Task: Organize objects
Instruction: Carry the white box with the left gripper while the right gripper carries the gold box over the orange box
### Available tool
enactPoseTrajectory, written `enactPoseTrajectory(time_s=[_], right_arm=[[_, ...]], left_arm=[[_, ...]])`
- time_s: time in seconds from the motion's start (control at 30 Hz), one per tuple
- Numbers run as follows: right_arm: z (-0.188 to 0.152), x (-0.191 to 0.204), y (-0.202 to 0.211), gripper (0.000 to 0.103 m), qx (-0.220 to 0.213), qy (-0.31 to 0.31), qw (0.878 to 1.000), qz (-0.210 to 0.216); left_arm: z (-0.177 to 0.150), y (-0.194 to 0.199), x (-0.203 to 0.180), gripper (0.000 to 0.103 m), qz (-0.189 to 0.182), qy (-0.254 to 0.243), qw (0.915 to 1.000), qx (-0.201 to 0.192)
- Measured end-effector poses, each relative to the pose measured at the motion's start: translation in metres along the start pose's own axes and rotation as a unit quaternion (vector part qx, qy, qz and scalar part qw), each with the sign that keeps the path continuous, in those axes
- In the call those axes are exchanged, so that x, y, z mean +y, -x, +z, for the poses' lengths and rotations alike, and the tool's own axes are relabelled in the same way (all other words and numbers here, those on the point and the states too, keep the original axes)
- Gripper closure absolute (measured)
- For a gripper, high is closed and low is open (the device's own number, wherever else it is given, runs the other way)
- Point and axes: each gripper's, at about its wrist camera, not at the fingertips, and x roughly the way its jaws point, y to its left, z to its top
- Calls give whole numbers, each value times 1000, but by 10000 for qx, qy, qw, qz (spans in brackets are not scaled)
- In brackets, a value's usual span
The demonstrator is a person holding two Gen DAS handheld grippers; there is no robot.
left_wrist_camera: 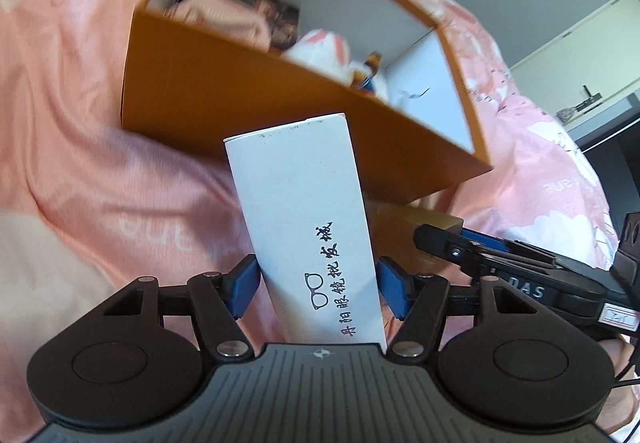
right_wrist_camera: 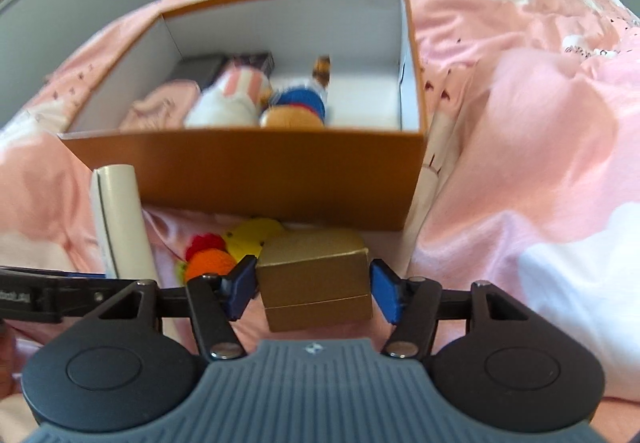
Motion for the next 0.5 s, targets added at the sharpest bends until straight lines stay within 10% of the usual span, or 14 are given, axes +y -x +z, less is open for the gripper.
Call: enactPoseTrajectory(time_s=[0.5], right_arm=[[37,0,76,41,-883,-44,9954,376]], left_arm=[[41,64,-43,30,-571,-652,9931,-784]])
